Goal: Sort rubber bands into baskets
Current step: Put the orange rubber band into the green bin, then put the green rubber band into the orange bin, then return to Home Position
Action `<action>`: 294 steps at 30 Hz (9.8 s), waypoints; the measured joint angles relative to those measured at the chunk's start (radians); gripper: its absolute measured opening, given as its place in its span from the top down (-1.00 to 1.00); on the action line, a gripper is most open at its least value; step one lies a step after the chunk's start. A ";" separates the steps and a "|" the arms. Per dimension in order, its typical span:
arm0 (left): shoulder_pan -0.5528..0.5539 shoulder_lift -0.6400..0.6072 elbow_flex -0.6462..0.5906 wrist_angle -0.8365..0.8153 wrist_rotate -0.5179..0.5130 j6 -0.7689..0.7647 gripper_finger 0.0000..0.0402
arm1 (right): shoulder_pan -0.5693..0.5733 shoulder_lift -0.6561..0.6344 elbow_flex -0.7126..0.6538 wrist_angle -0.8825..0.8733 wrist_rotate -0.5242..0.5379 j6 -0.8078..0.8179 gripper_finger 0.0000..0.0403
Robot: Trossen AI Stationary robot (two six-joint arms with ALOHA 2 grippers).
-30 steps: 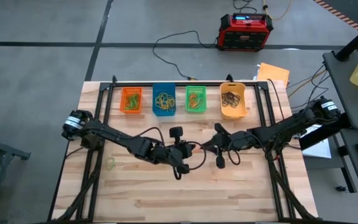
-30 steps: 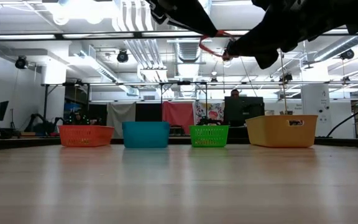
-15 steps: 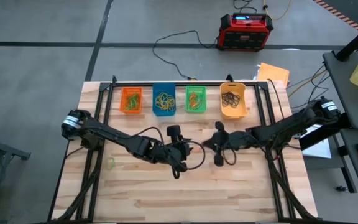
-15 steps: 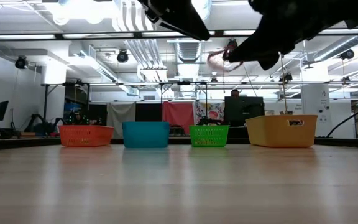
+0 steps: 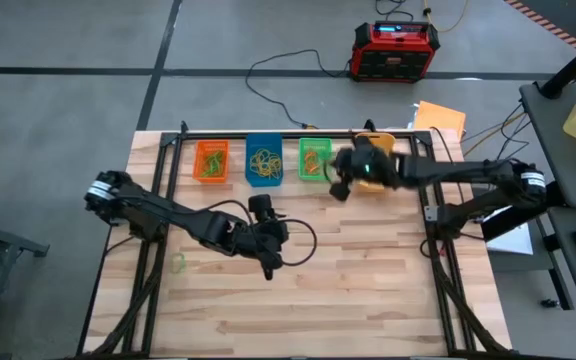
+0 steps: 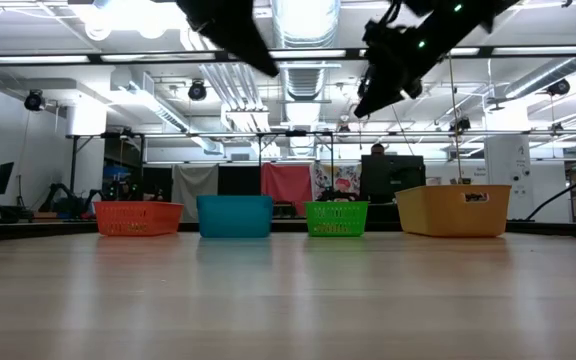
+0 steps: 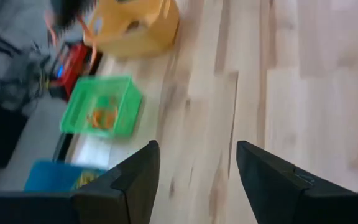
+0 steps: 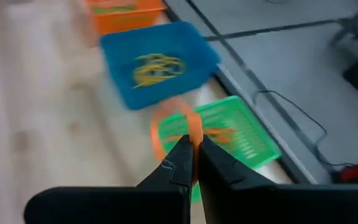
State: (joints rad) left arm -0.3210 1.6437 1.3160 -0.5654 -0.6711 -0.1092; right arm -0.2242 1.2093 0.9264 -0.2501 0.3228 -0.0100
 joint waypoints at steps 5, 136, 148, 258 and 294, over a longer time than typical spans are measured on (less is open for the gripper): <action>0.000 -0.016 -0.019 -0.200 0.007 -0.176 0.04 | -0.176 0.090 0.057 0.042 -0.075 -0.064 0.96; 0.196 -0.574 -0.314 -0.323 -0.091 -0.492 1.00 | 0.261 -0.074 -0.133 -0.049 -0.166 0.262 0.04; 1.108 -0.564 -0.601 0.211 0.735 -0.185 1.00 | 0.295 -0.126 -0.163 -0.001 -0.164 0.325 0.04; 0.154 -1.569 -1.264 0.513 0.191 0.029 0.82 | 0.065 -1.167 -0.913 0.381 -0.706 0.078 0.04; 0.154 -1.538 -1.264 0.513 0.191 0.029 0.82 | 0.065 -1.167 -0.914 0.381 -0.706 0.078 0.04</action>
State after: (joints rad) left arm -0.1665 0.1059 0.0521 -0.0525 -0.4797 -0.0803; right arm -0.1596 0.0418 0.0128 0.1309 -0.3828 0.0680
